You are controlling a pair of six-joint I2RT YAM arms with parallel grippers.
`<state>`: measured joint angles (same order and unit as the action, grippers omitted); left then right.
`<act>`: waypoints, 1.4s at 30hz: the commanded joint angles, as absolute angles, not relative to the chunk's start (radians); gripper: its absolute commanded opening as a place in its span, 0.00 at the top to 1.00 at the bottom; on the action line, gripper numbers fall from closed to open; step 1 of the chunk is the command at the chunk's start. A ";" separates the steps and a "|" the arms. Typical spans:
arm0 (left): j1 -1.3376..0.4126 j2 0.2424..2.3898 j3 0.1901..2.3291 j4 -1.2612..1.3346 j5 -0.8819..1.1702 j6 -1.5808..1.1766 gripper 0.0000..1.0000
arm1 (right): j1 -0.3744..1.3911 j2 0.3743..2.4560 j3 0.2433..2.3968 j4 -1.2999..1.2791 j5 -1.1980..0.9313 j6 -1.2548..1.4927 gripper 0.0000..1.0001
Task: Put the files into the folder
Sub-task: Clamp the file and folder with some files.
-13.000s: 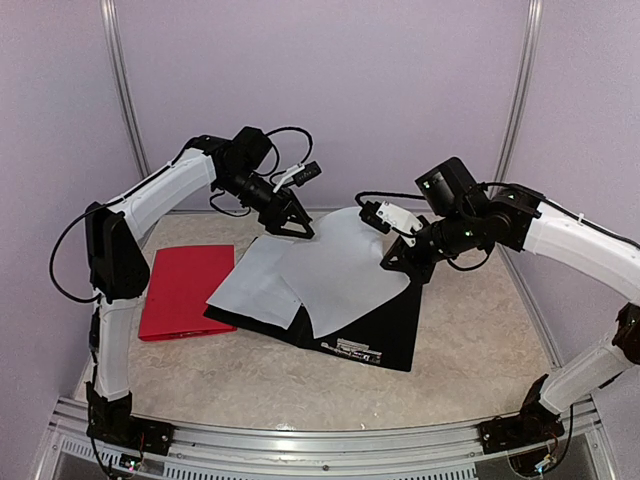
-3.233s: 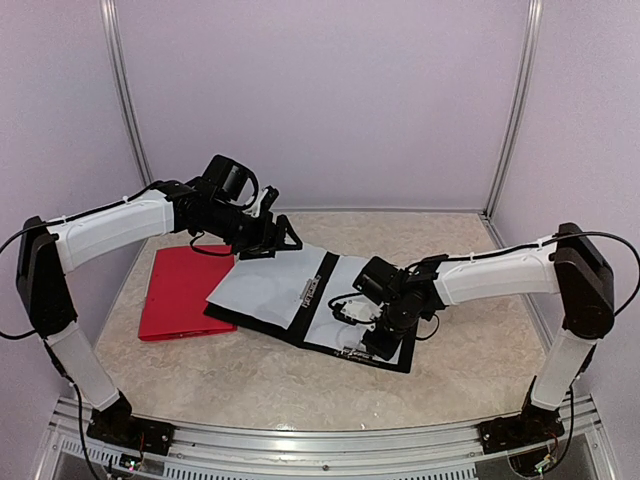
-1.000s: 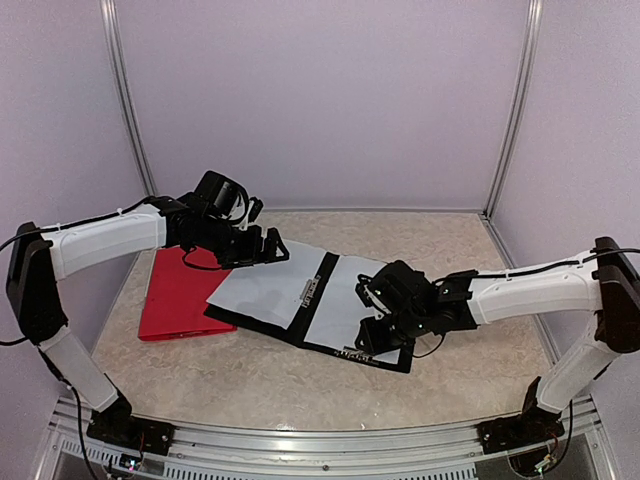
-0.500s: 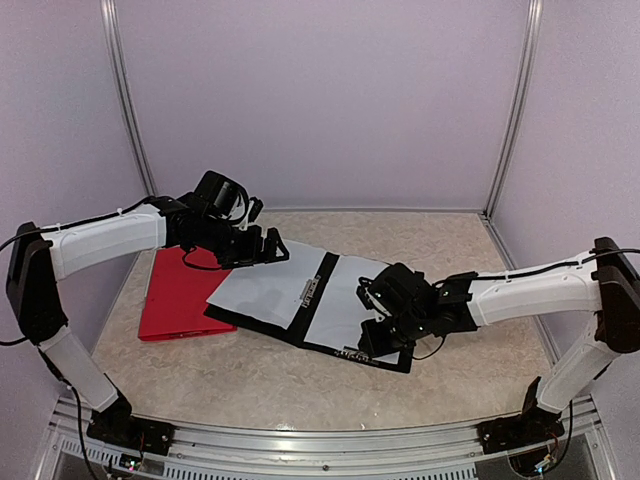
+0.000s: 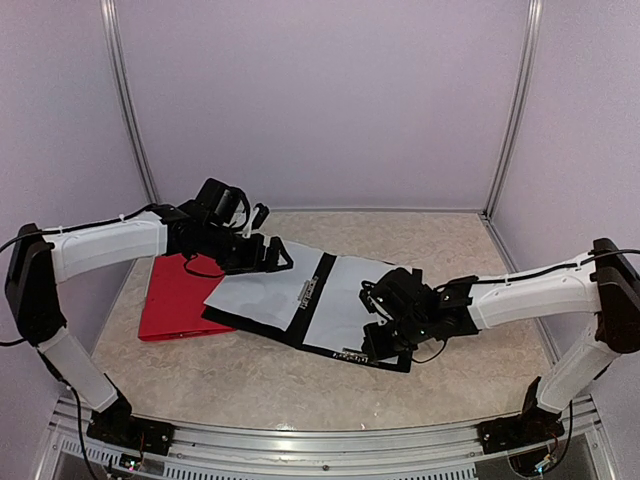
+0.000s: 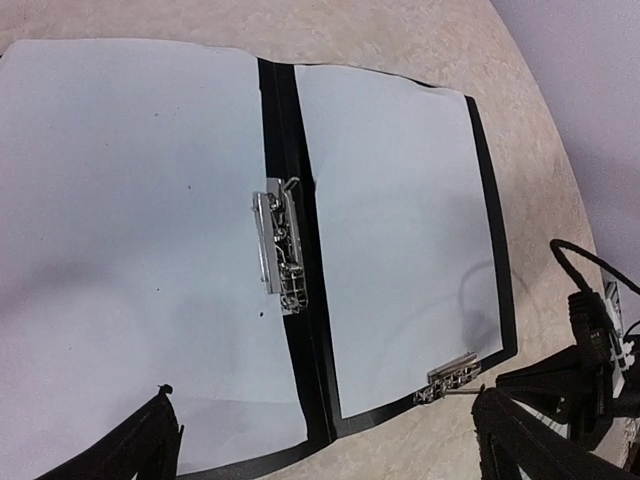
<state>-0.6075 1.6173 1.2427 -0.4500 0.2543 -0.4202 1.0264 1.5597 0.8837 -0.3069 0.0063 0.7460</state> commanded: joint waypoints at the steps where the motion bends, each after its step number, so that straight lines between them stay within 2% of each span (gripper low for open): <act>1: -0.646 1.596 1.202 -0.371 0.337 -0.327 0.01 | 1.035 1.556 0.841 -0.325 0.019 0.736 1.00; 13: -0.780 1.639 1.024 -0.104 0.622 0.039 0.05 | 1.009 1.553 0.773 -0.272 0.003 0.716 1.00; 18: -0.813 1.735 1.047 -0.077 0.708 0.198 0.07 | 0.986 1.542 0.754 -0.262 -0.012 0.693 1.00; 28: -0.864 1.929 1.163 -0.090 0.744 0.520 0.09 | 0.927 1.536 0.717 -0.232 -0.062 0.642 1.00; 34: -0.873 2.016 1.239 -0.116 0.736 0.620 0.15 | 0.910 1.538 0.697 -0.209 -0.085 0.625 1.00; 39: -0.874 2.070 1.270 -0.115 0.741 0.667 0.25 | 0.898 1.524 0.683 -0.204 -0.091 0.620 1.00; 42: -0.875 2.095 1.275 -0.103 0.738 0.687 0.25 | 0.895 1.519 0.679 -0.207 -0.090 0.618 1.00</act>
